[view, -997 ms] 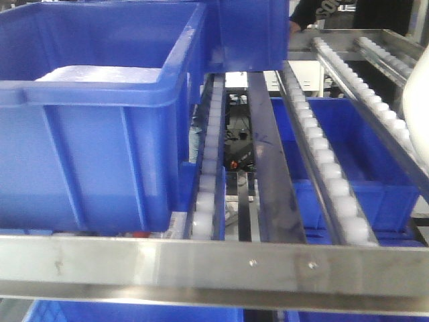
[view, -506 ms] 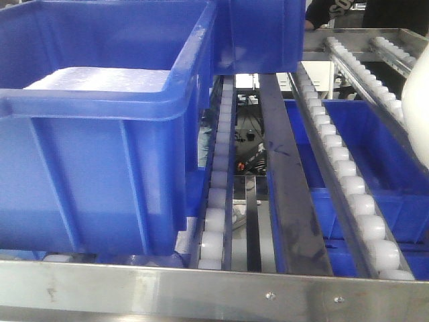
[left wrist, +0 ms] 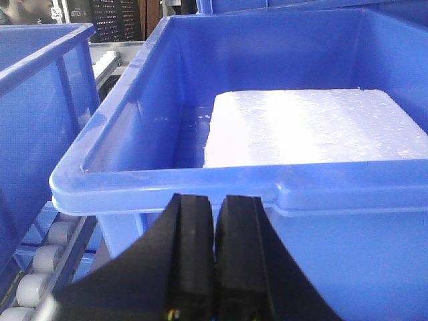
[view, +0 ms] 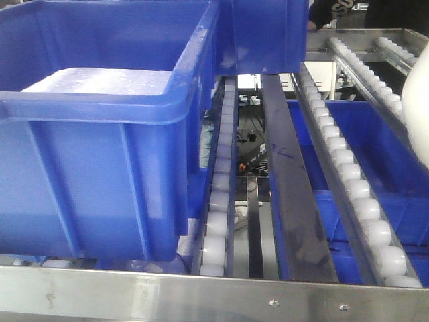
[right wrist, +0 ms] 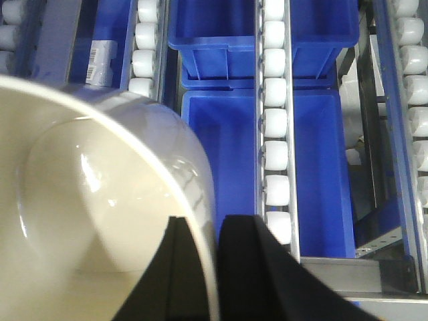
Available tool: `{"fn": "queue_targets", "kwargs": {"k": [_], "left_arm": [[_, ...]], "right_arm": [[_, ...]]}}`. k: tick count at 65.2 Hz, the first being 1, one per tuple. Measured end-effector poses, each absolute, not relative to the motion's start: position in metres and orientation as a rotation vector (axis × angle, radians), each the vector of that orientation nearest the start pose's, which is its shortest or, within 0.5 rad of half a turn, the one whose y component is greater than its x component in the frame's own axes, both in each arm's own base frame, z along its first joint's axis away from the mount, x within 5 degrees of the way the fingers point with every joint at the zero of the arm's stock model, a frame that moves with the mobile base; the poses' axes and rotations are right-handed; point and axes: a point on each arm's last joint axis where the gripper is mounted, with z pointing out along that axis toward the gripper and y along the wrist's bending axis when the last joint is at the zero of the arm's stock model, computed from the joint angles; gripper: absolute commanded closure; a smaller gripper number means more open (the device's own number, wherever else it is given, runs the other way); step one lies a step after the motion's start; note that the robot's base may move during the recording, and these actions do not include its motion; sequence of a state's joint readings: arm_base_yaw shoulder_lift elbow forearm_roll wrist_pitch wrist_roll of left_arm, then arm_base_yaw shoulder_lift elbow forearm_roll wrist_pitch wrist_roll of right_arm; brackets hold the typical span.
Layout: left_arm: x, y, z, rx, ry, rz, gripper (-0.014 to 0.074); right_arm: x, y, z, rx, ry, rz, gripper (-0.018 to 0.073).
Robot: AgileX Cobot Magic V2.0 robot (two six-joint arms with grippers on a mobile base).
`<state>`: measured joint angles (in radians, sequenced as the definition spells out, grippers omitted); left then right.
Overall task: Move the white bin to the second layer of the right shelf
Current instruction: 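Drive up to the roller shelf, bringing the held bin beside it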
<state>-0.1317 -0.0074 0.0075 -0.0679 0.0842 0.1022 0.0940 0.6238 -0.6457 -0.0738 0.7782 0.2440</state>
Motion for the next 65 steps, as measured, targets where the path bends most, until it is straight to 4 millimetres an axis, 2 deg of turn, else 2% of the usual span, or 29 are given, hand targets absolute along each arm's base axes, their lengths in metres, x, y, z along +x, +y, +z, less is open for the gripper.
{"fn": "queue_targets", "kwargs": {"k": [23,44,54,65], "left_arm": [[0.056,-0.008,0.203,0.135,1.562,-0.081,0.0512],[0.056,-0.008,0.203,0.135,1.562,-0.081,0.0512],[0.056,-0.008,0.203,0.135,1.562,-0.081,0.0512],[0.056,-0.008,0.203,0.135,1.562,-0.081,0.0512]], "right_arm": [[0.112,0.005,0.312,0.132,2.234,0.084,0.0511],[0.114,-0.005,0.312,0.066,2.229,-0.101,0.0511],[0.127,-0.003,0.304,0.059,2.293,-0.108,0.0511],[0.148,0.0,0.292,0.088,2.359,-0.037,0.0511]]}}
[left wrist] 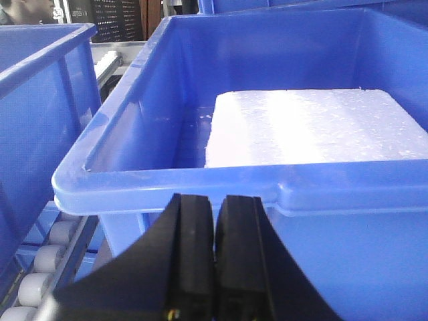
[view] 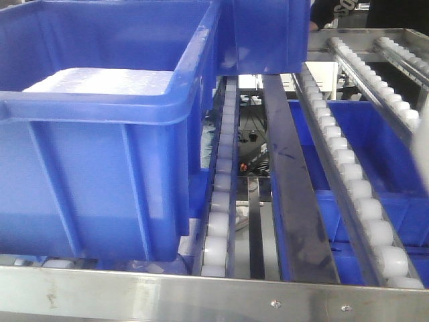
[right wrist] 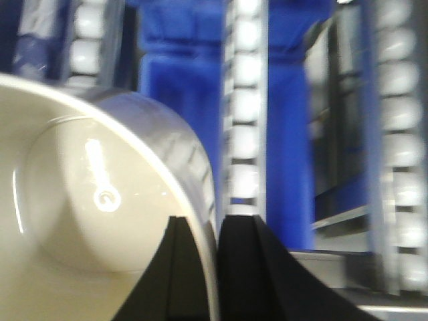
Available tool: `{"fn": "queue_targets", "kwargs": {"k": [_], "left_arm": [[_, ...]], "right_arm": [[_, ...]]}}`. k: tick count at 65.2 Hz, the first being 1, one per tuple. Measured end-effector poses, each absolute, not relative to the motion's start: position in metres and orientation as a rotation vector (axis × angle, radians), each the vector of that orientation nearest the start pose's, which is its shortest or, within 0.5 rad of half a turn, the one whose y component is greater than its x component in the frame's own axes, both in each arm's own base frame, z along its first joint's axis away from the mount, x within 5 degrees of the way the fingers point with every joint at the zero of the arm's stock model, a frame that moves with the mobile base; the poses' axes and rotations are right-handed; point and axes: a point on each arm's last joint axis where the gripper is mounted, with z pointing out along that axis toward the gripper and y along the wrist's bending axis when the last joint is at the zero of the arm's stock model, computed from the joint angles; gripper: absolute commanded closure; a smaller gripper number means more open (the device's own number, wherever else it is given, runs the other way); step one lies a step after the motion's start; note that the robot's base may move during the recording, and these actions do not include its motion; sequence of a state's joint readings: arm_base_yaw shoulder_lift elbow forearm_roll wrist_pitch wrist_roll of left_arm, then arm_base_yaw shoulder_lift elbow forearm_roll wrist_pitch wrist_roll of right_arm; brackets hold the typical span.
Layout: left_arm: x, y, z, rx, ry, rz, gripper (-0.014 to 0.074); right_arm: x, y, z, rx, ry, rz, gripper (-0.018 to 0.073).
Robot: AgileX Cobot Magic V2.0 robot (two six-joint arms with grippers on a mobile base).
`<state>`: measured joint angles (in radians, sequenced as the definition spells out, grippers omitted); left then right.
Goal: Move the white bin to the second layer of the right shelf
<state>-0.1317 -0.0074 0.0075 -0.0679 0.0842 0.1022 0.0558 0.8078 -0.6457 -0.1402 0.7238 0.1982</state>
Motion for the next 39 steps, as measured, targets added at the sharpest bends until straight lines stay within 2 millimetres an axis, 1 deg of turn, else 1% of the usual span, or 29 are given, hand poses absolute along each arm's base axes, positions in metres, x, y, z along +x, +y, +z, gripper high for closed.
{"fn": "queue_targets", "kwargs": {"k": [6,14,25,39], "left_arm": [[0.056,-0.008,0.203,0.135,1.562,-0.081,0.0512],[0.056,-0.008,0.203,0.135,1.562,-0.081,0.0512],[0.056,-0.008,0.203,0.135,1.562,-0.081,0.0512],[0.056,-0.008,0.203,0.135,1.562,-0.081,0.0512]], "right_arm": [[0.158,-0.004,0.287,0.081,2.375,-0.04,0.0511],[0.165,-0.013,0.284,0.107,2.377,-0.066,0.0511],[0.17,-0.014,0.281,0.125,2.381,-0.048,0.0511],[0.179,-0.014,0.272,0.159,2.422,-0.012,0.0511]]}}
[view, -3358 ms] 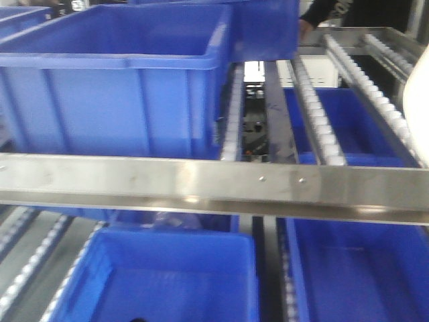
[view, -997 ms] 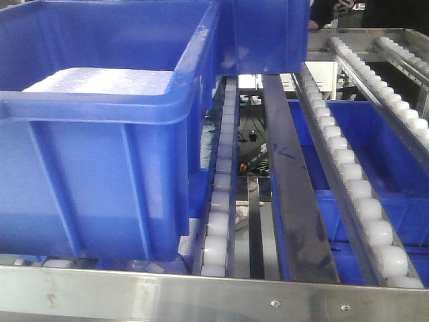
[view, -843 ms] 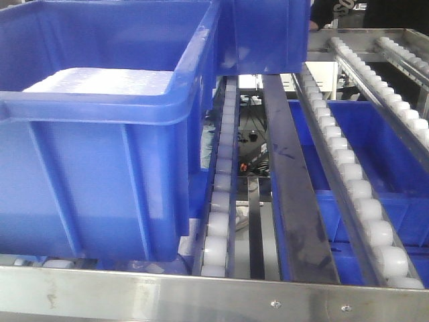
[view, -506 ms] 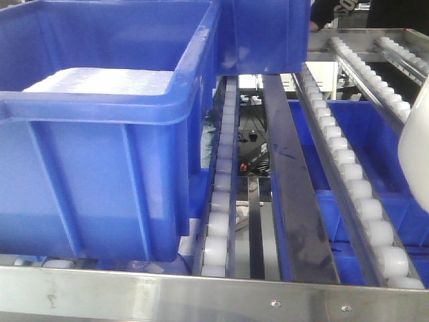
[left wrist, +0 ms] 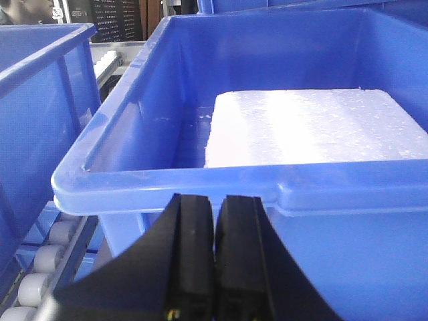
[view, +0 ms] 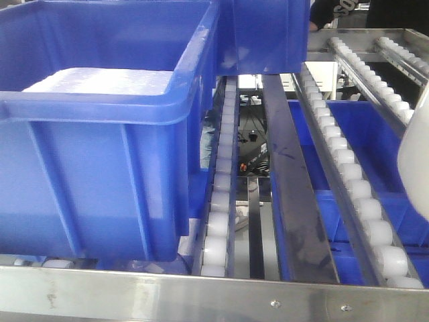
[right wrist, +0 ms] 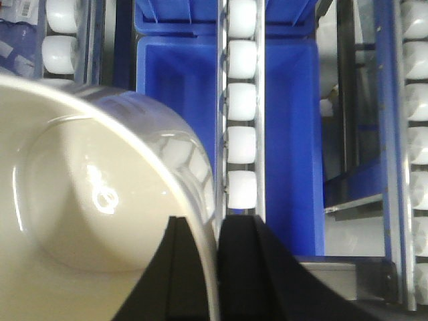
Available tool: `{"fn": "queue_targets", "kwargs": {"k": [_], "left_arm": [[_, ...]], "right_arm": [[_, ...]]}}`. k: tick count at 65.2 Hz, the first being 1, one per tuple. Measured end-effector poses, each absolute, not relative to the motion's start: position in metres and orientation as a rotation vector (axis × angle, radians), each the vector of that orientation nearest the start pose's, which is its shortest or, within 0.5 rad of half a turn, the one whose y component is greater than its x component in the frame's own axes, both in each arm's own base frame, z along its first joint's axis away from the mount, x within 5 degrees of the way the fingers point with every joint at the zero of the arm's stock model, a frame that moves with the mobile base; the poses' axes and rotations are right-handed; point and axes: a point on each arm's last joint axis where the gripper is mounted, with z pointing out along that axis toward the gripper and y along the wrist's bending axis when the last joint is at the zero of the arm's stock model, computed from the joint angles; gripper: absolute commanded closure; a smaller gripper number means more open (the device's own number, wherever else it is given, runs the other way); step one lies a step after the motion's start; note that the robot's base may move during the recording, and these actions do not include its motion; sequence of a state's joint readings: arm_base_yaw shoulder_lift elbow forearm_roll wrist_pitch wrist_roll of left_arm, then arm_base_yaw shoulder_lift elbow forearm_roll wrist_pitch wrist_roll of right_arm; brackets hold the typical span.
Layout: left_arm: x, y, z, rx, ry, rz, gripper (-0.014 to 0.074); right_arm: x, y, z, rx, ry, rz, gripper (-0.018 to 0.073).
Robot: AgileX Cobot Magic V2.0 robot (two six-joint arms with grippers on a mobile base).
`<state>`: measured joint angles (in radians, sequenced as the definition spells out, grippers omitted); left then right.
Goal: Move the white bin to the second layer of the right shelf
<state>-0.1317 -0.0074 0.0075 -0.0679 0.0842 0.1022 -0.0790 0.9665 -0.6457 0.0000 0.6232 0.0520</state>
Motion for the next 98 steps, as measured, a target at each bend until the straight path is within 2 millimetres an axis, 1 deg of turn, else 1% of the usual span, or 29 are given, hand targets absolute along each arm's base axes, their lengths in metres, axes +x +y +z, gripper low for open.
{"fn": "queue_targets", "kwargs": {"k": [34,42,53,66,80,98], "left_arm": [[0.056,-0.008,0.203,0.135,1.562,-0.081,0.0512],[0.056,-0.008,0.203,0.135,1.562,-0.081,0.0512],[0.056,-0.008,0.203,0.135,1.562,-0.081,0.0512],[0.056,-0.008,0.203,0.135,1.562,-0.081,0.0512],[0.056,-0.008,0.203,0.135,1.562,-0.081,0.0512],[0.056,-0.008,0.203,0.135,1.562,-0.081,0.0512]], "right_arm": [[0.206,-0.016,0.242,0.165,2.542,-0.012,0.0511],[0.21,-0.022,0.236,0.191,2.558,-0.022,0.0511],[0.21,-0.031,0.235,0.211,2.557,-0.052,0.0507],[0.209,-0.03,0.232,0.141,2.564,-0.07,0.0503],[0.204,-0.027,0.22,0.16,2.574,-0.041,0.0503],[0.204,-0.027,0.219,0.166,2.56,-0.037,0.0499]]}}
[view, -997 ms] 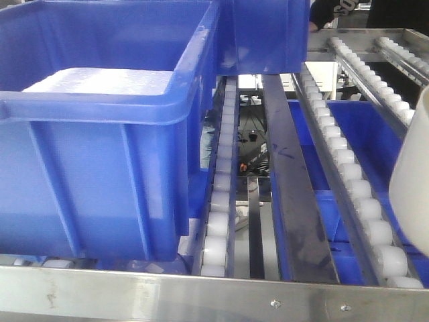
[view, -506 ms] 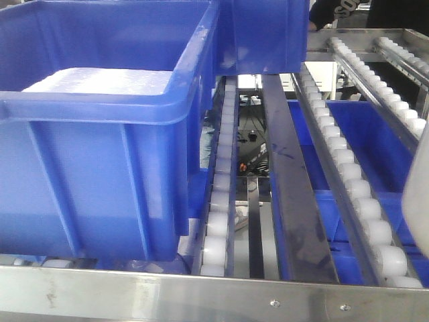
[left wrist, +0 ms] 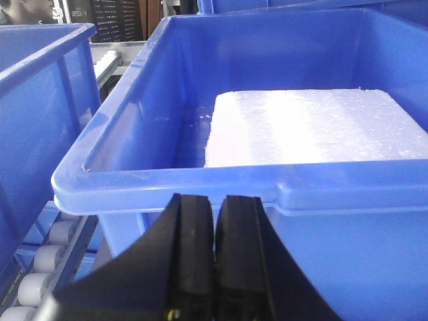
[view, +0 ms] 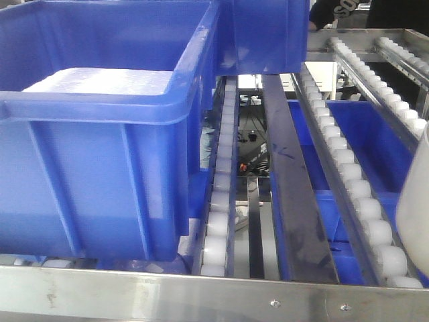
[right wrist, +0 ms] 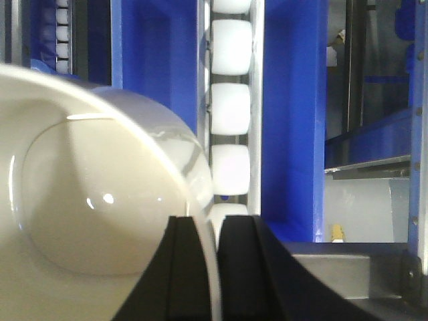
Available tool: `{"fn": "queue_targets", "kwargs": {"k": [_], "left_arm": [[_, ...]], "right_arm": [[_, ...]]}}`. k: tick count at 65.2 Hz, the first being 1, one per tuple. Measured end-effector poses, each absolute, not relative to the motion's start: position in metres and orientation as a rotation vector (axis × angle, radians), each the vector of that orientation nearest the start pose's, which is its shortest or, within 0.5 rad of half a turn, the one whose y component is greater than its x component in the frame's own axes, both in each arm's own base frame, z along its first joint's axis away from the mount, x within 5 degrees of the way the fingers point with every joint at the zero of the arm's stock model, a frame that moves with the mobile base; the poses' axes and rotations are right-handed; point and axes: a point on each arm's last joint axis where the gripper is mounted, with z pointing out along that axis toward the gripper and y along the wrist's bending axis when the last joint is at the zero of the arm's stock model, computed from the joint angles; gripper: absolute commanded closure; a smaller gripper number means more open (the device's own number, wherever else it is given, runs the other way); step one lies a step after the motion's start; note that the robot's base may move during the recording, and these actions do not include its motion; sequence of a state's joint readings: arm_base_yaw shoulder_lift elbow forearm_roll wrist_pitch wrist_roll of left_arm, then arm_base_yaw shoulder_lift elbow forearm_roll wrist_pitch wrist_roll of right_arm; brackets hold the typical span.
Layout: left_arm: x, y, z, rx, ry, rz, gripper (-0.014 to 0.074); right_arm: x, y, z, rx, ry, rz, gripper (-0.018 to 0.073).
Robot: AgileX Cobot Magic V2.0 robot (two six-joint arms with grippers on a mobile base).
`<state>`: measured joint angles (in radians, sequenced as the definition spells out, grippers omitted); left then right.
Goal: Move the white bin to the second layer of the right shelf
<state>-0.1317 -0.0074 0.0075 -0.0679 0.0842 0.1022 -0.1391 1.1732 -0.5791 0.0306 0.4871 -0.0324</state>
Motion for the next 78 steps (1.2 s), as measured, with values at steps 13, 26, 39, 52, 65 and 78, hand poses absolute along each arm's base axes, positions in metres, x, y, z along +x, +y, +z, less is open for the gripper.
{"fn": "queue_targets", "kwargs": {"k": [13,26,39,52,65,78], "left_arm": [[0.056,-0.008,0.203,0.135,1.562,-0.081,0.0512],[0.056,-0.008,0.203,0.135,1.562,-0.081,0.0512],[0.056,-0.008,0.203,0.135,1.562,-0.081,0.0512],[0.056,-0.008,0.203,0.135,1.562,-0.081,0.0512],[0.056,-0.008,0.203,0.135,1.562,-0.081,0.0512],[0.056,-0.008,0.203,0.135,1.562,-0.081,0.0512]], "right_arm": [[0.204,-0.027,0.219,0.17,2.555,-0.033,0.0289],[0.203,-0.027,0.22,0.18,2.554,-0.023,0.0144],[0.196,-0.025,0.238,0.188,2.503,-0.01,0.0144],[0.18,-0.022,0.257,0.184,2.44,-0.005,0.0145],[0.158,-0.019,0.276,0.163,2.332,-0.017,0.0339],[0.129,-0.015,0.278,0.113,2.161,-0.055,0.0506]]}}
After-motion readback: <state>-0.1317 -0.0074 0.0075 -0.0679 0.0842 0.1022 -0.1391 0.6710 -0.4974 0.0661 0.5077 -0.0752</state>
